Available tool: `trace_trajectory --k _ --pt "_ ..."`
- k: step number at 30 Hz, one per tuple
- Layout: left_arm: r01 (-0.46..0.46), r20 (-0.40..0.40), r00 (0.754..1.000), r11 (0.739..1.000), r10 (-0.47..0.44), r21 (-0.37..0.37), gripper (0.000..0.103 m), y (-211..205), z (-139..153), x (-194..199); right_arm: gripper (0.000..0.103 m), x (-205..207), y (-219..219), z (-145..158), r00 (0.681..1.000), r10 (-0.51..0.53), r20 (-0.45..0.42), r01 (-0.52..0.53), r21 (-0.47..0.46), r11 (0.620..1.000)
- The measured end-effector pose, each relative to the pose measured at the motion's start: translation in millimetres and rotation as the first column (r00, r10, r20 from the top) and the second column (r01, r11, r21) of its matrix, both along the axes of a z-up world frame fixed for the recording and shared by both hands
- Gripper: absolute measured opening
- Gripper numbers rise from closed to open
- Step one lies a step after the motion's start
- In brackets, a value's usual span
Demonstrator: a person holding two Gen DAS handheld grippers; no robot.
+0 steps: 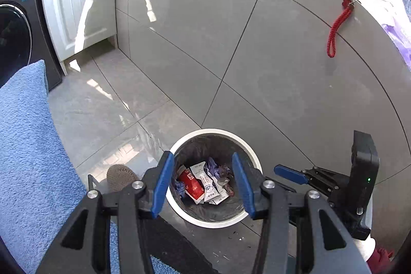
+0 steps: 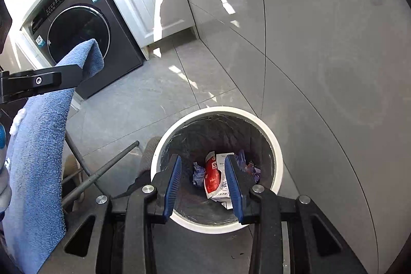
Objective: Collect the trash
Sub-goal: 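Move both open tools back to the towel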
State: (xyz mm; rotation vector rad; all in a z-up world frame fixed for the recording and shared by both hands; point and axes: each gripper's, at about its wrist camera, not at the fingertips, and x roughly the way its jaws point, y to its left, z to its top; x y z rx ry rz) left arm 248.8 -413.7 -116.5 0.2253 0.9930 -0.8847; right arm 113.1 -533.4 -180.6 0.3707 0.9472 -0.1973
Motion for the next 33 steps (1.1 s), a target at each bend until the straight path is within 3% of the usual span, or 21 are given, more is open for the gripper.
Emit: trace_trajectory --k 5,13,19,33 --pt "-0.076 0.172 0.982 0.997 0.074 0.005 0.046 47 42 -21 0.039 -4 31 43 0.996 0.031 0.084 -0.027 -0.051 0.998" --pt "-0.179 0.316 0.931 0.983 0.180 -0.031 0.052 121 84 -46 0.046 -8 85 97 0.975 0.112 0.189 -0.092 -0.111 0.990" --pt "-0.262 0.381 0.883 0.962 0.273 -0.083 0.063 178 110 -60 0.050 -5 122 126 0.956 0.165 0.243 -0.132 -0.147 0.980" --pt "-0.390 0.442 0.795 0.908 0.415 -0.150 0.063 293 136 -83 0.055 0 203 180 0.910 0.297 0.288 -0.230 -0.243 0.942"
